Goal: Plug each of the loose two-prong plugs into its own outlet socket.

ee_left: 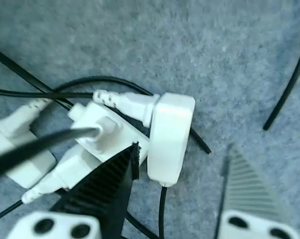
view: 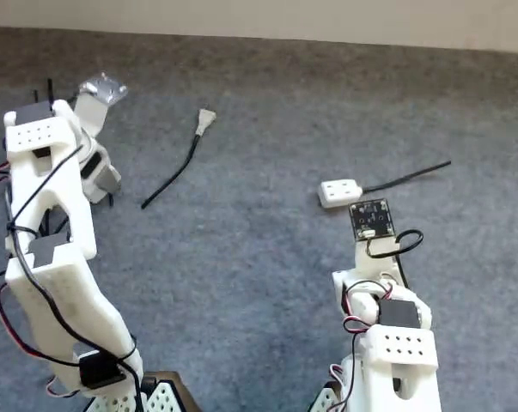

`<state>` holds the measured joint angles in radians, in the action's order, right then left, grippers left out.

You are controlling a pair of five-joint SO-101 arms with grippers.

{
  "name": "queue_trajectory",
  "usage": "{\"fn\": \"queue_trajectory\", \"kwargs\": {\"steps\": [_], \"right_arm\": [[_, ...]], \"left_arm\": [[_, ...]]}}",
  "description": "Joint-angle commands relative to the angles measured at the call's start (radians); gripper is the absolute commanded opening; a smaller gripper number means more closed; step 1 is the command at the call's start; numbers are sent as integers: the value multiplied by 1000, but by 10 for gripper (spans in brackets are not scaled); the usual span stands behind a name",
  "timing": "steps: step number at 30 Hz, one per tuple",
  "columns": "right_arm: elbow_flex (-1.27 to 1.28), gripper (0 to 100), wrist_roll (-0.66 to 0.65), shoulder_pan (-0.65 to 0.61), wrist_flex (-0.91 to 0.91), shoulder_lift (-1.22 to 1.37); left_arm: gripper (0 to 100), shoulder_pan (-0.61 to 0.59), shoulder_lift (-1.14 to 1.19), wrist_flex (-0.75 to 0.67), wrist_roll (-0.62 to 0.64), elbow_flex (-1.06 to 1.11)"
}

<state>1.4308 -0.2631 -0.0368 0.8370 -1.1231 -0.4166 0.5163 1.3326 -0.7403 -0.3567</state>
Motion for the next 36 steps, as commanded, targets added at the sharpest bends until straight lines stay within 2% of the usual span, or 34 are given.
{"fn": "queue_trajectory", "kwargs": {"steps": [1, 5, 9, 14, 18, 21, 27, 31, 32, 34, 36], "right_arm": [[-2, 220, -6, -8, -19, -13], [-2, 220, -6, -8, -19, -13], [-2, 220, -6, -8, -19, -15], [-10, 220, -6, 8, -19, -21], [-68, 220, 8, 228, -18, -30], [-134, 220, 98, 404, -13, -77], [-125, 220, 100, 631, -1, -274], [-2, 220, 38, 797, 16, -450], [47, 220, 20, 829, 16, -501], [139, 220, -5, 868, 16, -610], [232, 220, -20, 888, 16, -714]], "left_arm": [[298, 45, -54, 52, 58, -153], [295, 110, -81, 123, 103, -309], [295, 237, -79, 126, 184, -390], [295, 389, 33, -28, 262, -394], [295, 455, 163, -118, 270, -394], [296, 521, 219, -144, 270, -395], [295, 671, 220, -146, 269, -489], [295, 771, 225, -8, 255, -529], [295, 796, 225, 38, 212, -529], [295, 839, 225, 117, 135, -526], [295, 871, 226, 140, 121, -524]]}}
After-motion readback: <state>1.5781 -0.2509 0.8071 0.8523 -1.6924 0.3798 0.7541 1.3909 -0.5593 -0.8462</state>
